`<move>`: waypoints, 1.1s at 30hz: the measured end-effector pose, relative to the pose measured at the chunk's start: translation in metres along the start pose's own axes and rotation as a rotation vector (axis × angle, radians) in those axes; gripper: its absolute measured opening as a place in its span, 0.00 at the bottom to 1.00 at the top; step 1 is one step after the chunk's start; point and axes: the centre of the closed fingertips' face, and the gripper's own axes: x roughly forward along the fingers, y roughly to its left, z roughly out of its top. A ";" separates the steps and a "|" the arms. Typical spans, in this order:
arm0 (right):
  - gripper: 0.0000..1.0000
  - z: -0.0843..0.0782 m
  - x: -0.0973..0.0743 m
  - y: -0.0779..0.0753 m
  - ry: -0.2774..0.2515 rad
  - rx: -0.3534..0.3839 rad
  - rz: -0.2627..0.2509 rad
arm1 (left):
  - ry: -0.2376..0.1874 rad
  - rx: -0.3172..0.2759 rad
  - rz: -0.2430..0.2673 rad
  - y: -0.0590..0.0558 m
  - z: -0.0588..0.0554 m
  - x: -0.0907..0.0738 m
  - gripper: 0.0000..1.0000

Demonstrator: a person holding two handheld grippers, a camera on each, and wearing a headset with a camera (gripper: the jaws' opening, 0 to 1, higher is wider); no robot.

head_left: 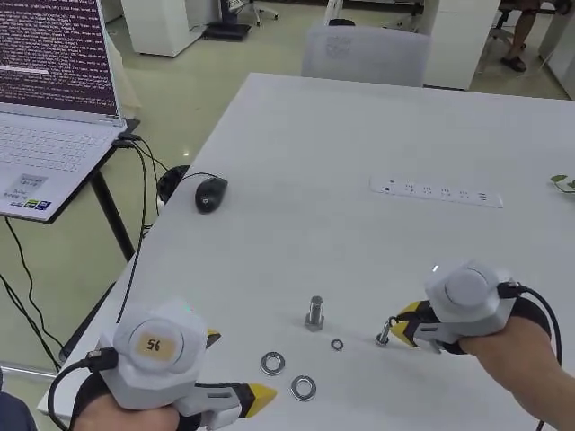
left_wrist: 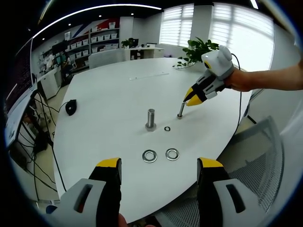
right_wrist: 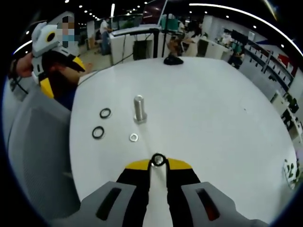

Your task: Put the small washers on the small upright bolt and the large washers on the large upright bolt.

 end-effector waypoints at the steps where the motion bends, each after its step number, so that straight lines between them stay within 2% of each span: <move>1: 0.13 -0.001 0.001 0.000 0.005 0.001 0.004 | 0.000 0.000 0.000 0.000 0.000 0.000 0.64; 26: 0.13 0.003 0.006 0.002 0.035 -0.024 0.016 | -0.004 -0.009 0.004 0.001 0.000 -0.001 0.64; 33: 0.13 0.002 0.007 0.002 0.058 -0.040 0.020 | -0.005 -0.010 0.003 0.001 -0.001 -0.001 0.64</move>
